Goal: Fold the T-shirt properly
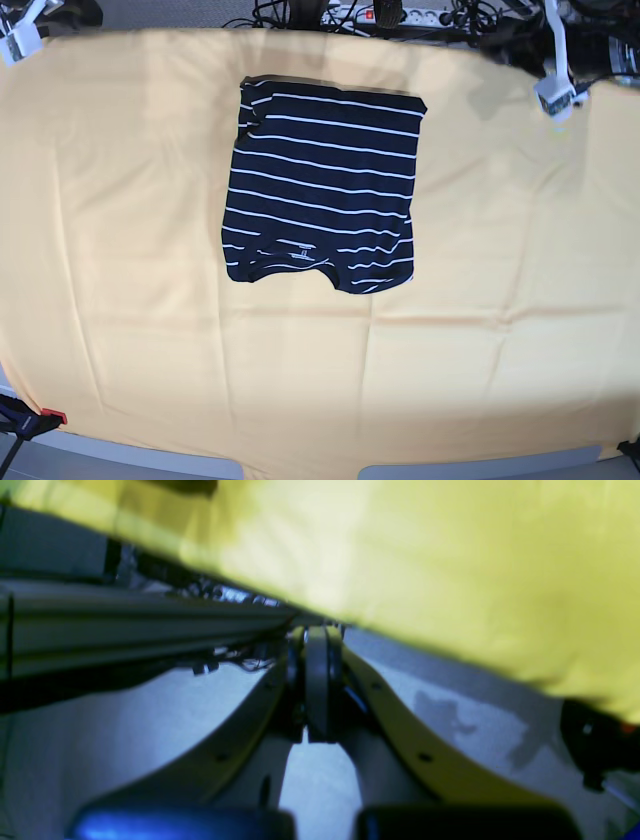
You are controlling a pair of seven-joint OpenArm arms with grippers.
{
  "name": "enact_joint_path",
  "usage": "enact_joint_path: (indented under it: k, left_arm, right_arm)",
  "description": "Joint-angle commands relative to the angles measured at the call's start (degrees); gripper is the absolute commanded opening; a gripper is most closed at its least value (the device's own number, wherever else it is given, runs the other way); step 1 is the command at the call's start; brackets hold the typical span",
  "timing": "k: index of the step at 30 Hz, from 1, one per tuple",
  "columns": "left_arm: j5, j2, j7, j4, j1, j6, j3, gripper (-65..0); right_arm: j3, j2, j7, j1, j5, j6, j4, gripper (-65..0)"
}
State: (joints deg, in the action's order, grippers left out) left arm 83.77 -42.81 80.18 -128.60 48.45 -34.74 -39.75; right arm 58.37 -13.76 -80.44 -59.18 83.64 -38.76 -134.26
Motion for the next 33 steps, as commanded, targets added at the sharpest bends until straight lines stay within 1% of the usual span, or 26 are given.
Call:
enact_joint_path:
  k: [1, 3, 6, 8, 12, 15, 18, 20, 22, 23, 26, 28, 30, 33]
  left_arm:
    - [1.23, -0.81, -0.18, -0.68, 3.26, 0.02, -0.90, -65.0]
    - [1.23, -0.79, -0.18, -0.68, 9.11, 0.02, -0.98, -65.0]
    - [1.23, 0.17, -0.18, -0.66, 16.48, -0.13, -0.98, -65.0]
    - [1.23, 1.88, -0.18, -0.63, 20.28, -0.94, -0.68, -65.0]
    - [0.72, 7.02, -0.18, 0.68, 25.44, -4.55, 1.27, -65.0]
    - [-3.23, 10.47, -0.18, 3.17, 26.55, -4.52, 4.87, -65.0]
    - [-8.48, 12.07, -0.18, 7.26, 26.55, -4.52, 10.21, -65.0]
    - [-13.84, 12.00, -6.03, 11.13, 26.55, -4.50, 14.38, -65.0]
    - [-19.65, 12.02, -11.39, 15.47, 25.20, -4.48, 18.49, -65.0]
    - [-21.88, 12.02, -13.18, 17.84, 24.04, -4.24, 20.55, -65.0]
    - [-25.53, 12.09, -18.14, 25.27, 19.54, -2.38, 26.32, -65.0]
    - [-27.76, 12.22, -22.10, 30.36, 15.93, -2.25, 30.01, -65.0]
    - [-30.45, 12.22, -25.79, 35.41, 12.00, -2.34, 33.62, -65.0]
    - [-35.36, 13.03, -30.34, 42.77, 5.75, -2.27, 38.23, -65.0]
  right_arm:
    - [0.55, -0.35, 0.44, -2.75, 1.36, -0.09, -0.74, -65.0]
    - [0.55, -0.35, 0.44, -6.56, 1.36, -0.09, -0.74, -65.0]
    - [0.02, -0.22, 0.44, -10.82, 1.36, -1.24, -0.13, -65.0]
    - [-1.16, -0.26, 0.44, -12.57, 1.36, -1.24, 2.47, -65.0]
    - [-6.40, -0.26, 0.44, -13.35, 1.36, -1.24, 9.66, -65.0]
    - [-10.62, -0.59, 0.44, -13.35, 0.13, -1.24, 16.37, -65.0]
    - [-15.37, -0.81, 0.44, -13.35, -3.04, -1.24, 22.43, -65.0]
    - [-19.67, -1.81, 0.63, -13.31, -6.91, -1.24, 26.01, -65.0]
    - [-24.68, -3.54, 6.62, -13.16, -12.55, -1.24, 29.79, -65.0]
    - [-27.28, -4.48, 9.97, -12.74, -15.72, -1.24, 31.78, -65.0]
    - [-34.69, -6.64, 17.81, -9.38, -25.09, -1.24, 38.27, -65.0]
    - [-38.95, -7.17, 21.99, -5.92, -30.08, -1.24, 42.97, -65.0]
    - [-42.77, -7.19, 25.62, -2.03, -33.68, -1.24, 47.82, -65.0]
    - [-48.41, -7.19, 30.82, 3.93, -37.33, -1.24, 55.34, -65.0]
